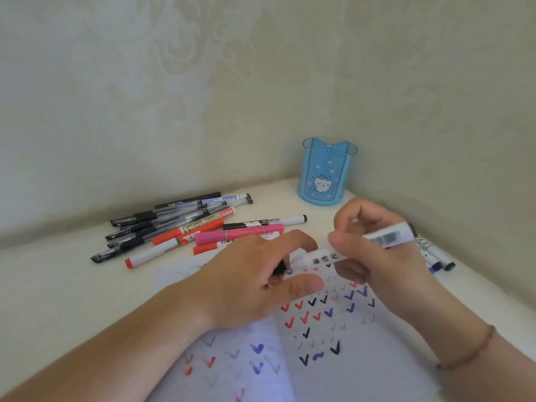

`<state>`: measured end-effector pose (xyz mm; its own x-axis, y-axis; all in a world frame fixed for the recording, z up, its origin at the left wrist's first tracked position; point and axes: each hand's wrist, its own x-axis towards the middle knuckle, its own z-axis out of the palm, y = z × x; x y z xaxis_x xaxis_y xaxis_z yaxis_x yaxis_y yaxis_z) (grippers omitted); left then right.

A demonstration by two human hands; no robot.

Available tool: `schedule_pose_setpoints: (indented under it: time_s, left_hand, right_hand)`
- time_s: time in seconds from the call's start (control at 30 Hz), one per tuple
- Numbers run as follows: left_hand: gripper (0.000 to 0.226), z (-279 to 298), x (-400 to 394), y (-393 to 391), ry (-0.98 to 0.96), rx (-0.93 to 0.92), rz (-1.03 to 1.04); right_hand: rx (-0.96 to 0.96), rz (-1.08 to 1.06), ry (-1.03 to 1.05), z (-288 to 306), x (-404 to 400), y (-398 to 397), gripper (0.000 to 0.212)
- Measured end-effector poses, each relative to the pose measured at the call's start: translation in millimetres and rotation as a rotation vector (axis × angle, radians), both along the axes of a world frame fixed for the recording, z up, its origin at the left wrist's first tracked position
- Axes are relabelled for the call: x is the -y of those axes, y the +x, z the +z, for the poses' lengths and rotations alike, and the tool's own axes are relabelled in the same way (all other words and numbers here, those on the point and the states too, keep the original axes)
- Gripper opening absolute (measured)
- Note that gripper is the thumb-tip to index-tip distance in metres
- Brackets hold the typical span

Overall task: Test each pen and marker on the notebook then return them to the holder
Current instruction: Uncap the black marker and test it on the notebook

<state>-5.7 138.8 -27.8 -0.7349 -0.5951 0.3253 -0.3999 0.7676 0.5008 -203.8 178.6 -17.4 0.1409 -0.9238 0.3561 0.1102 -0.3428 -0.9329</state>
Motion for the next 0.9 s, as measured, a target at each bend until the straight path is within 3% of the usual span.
schedule_pose_setpoints:
  time_s: [0.03, 0.1, 0.2, 0.27, 0.4, 0.53, 0.6, 0.67, 0.77, 0.9]
  left_hand:
    - [0.044, -0.1, -0.1, 1.6, 0.028, 0.047, 0.023]
    - [0.046, -0.4, -0.1, 4.7, 0.063, 0.145, 0.045]
    - [0.05, 2.5, 2.4, 7.1, 0.065, 0.366, 0.051]
    - [0.055, 7.1, 6.2, 11.4, 0.181, 0.425, 0.026]
    - [0.062, 15.9, 12.4, 20.6, 0.333, 0.436, -0.066]
    - [0.068, 17.2, 15.2, 24.1, 0.342, 0.453, -0.108]
    - [0.068, 19.0, 14.4, 26.4, 0.342, 0.494, -0.116]
    - [0.056, 18.4, 12.0, 25.1, 0.314, 0.503, -0.079]
    - [0.024, 8.7, 8.4, 13.1, 0.237, 0.378, 0.018]
    - [0.021, 0.0, 4.6, 4.9, 0.162, 0.276, 0.132]
  right_hand:
    - [0.033, -0.013, 0.004, 4.5, -0.8, -4.1, 0.01]
    - [0.055, -0.02, 0.021, 17.1, -3.3, -15.1, 0.024]
    - [-0.113, -0.047, 0.084, 25.0, -16.2, -27.0, 0.04]
    - [-0.138, -0.107, 0.155, 10.6, -28.9, -25.3, 0.046]
    - [-0.106, -0.146, 0.229, -21.2, -47.8, -17.5, 0.029]
    - [-0.222, -0.273, 0.192, -22.5, -49.5, -17.9, 0.047]
    - [-0.315, -0.319, 0.141, -24.7, -50.1, -17.2, 0.043]
    - [-0.36, -0.326, 0.123, -27.5, -49.9, -17.2, 0.038]
    - [-0.417, -0.321, 0.107, -27.9, -48.5, -17.5, 0.036]
    - [-0.457, -0.323, 0.103, -28.1, -47.4, -18.0, 0.033]
